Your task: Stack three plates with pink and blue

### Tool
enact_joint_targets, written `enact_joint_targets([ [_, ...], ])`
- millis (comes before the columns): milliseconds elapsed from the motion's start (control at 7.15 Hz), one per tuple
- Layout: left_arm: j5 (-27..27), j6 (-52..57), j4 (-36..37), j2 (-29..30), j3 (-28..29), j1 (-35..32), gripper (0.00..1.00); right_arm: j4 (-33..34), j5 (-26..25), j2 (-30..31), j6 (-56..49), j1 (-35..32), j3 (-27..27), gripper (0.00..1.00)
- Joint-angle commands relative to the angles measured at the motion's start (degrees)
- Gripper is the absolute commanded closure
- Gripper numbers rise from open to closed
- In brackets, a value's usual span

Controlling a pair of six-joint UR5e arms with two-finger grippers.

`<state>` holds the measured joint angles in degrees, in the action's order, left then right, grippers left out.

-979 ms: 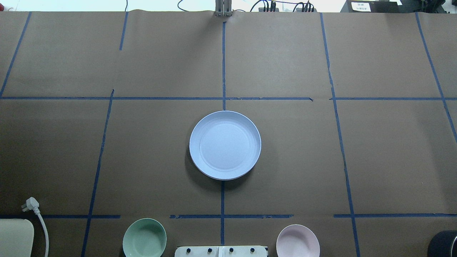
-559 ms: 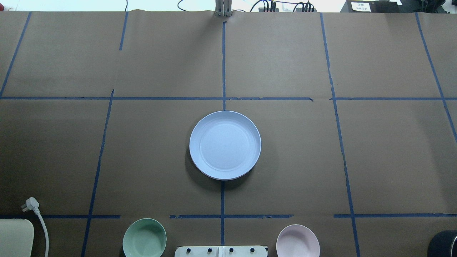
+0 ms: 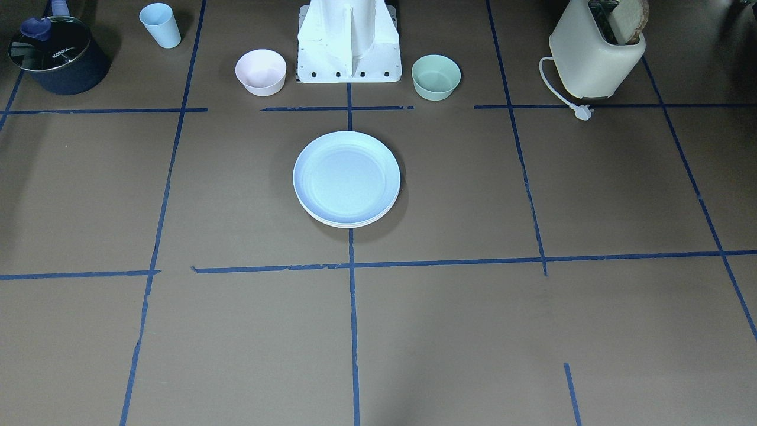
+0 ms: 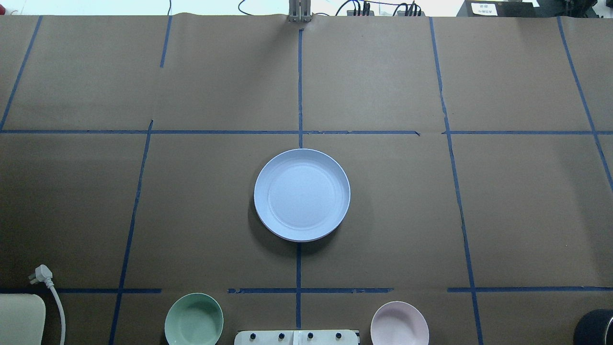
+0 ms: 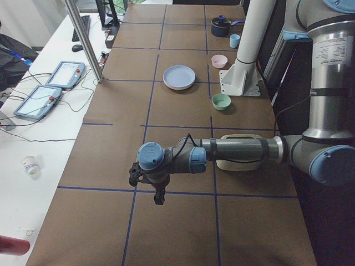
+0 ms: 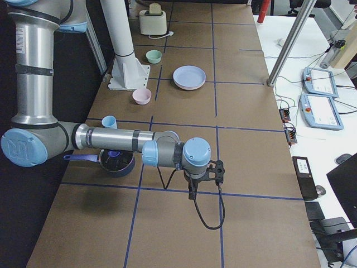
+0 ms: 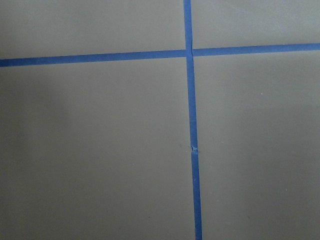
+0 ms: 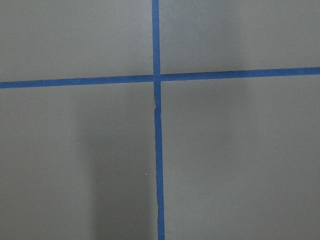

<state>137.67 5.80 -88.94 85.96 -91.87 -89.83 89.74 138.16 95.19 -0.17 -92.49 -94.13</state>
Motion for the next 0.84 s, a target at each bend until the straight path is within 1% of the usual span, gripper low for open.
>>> enact_joint_targets([
  [0,-0.04,0.0,-0.01,0.0,0.02,-0.08,0.0,0.0,0.0,0.0,0.0,0.03,0.0,0.0],
  [699,0.05,0.09,-0.1,-0.09,-0.07,-0.17,0.0,0.0,0.35,0.09,0.44,0.03,-0.09,0.0],
])
